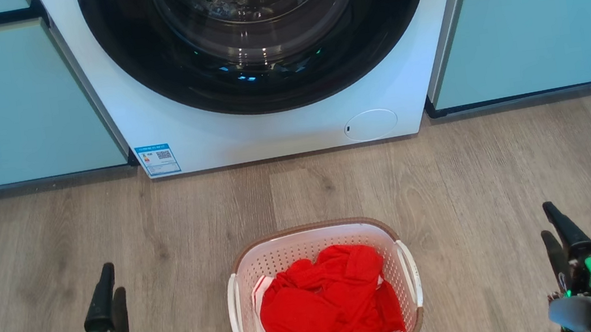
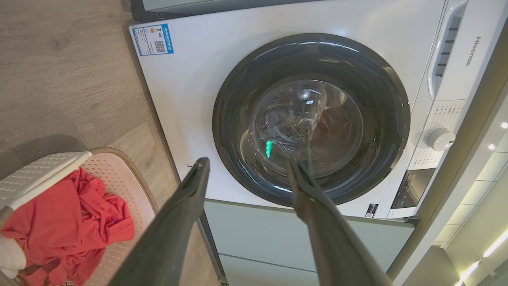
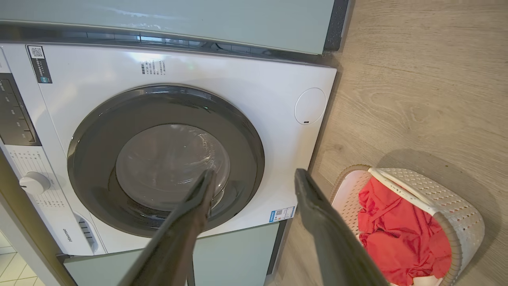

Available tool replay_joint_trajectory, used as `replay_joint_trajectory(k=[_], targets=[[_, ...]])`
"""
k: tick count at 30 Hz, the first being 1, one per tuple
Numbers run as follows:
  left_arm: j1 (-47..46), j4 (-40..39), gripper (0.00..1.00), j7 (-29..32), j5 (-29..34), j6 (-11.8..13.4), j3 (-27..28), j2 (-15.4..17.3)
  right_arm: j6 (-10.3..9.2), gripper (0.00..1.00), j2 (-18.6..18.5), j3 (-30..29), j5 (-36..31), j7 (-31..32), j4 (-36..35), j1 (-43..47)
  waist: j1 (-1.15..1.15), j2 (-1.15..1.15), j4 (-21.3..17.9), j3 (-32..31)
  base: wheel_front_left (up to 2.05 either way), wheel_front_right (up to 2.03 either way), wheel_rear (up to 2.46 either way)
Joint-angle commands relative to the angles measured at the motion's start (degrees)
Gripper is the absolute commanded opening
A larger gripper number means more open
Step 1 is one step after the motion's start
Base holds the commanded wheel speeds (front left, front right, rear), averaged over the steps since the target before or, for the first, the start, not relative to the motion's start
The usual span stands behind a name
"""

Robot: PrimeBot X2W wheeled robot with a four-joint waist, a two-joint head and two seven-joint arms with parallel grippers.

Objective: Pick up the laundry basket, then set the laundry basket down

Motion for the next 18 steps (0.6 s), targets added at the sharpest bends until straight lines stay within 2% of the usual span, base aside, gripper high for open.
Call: replay_joint_trajectory(k=[1, 10, 18], targets=[[-3.16, -2.39, 1.00, -0.65, 1.36, -0.08, 0.53, 0.53, 0.08, 1.00, -0.36, -0.41, -1.31, -0.79, -2.34, -2.51, 0.00, 0.00, 0.01, -0.03, 0.00, 0.00, 0.00], [-3.70, -3.61, 1.00, -2.00, 5.18, -0.11, 0.63, 0.55, 0.10, 1.00, -0.40, -0.61, -7.31, -2.13, -4.69, -3.21, 0.00, 0.00, 0.09, -0.09, 0.00, 0.00, 0.00], [-4.10, -5.73, 1.00, -3.34, 9.91, -0.14, 0.84, 0.57, 0.13, 1.00, -0.44, 0.38, -16.68, -3.48, -7.64, -3.93, 0.00, 0.00, 0.24, -0.26, 0.00, 0.00, 0.00]])
